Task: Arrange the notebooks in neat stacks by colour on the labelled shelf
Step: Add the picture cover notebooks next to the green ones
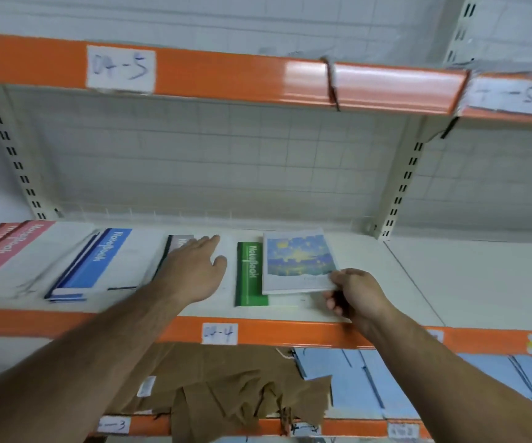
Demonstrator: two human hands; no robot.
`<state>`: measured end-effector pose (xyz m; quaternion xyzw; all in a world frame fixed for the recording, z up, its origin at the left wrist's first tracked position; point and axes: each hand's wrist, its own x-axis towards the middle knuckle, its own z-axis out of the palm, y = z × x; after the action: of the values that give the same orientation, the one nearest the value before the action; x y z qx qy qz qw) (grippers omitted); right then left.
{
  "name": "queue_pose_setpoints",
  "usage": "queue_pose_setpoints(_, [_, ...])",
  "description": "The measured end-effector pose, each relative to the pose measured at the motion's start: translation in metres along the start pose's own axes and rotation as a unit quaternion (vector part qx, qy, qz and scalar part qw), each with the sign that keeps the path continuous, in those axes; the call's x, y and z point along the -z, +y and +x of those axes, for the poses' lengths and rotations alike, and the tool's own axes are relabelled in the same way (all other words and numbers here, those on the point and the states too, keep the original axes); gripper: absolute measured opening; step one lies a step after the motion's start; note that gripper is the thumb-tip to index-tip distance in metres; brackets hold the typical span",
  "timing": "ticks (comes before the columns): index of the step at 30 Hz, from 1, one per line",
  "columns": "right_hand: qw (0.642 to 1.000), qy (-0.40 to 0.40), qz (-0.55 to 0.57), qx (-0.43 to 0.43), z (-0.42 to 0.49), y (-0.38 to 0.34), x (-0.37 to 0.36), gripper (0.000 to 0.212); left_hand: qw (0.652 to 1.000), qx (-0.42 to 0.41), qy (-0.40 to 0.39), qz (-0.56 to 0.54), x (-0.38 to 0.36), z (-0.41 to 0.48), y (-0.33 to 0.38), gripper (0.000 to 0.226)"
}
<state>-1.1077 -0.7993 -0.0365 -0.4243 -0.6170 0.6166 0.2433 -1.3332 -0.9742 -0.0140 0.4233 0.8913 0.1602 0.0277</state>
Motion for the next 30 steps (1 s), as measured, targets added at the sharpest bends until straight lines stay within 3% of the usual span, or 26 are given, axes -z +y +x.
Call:
queue_pose_setpoints(14, [0.999,0.015,-0.006,-0.037,0.027,0.012,0.097,0.023,0.999,-0.020,-0.030,0.002,-0.048,0.013,0.113,0.058])
queue_pose_setpoints(18, [0.992,0.032,-0.118,-0.032,0.033,0.016,0.105,0.024,0.999,-0.015,-0.039,-0.003,-0.052,0.015,0.131,0.057])
queue_pose_setpoints(23, [0.939,0.082,-0.334,0.010,0.046,0.027,0.112,0.026,0.999,-0.010,-0.050,0.000,-0.059,0.019,0.142,0.058])
queue_pose_setpoints(30, [0.916,0.102,-0.387,0.025,0.052,0.031,0.111,0.033,0.998,0.006,-0.068,0.005,-0.060,0.017,0.147,0.059])
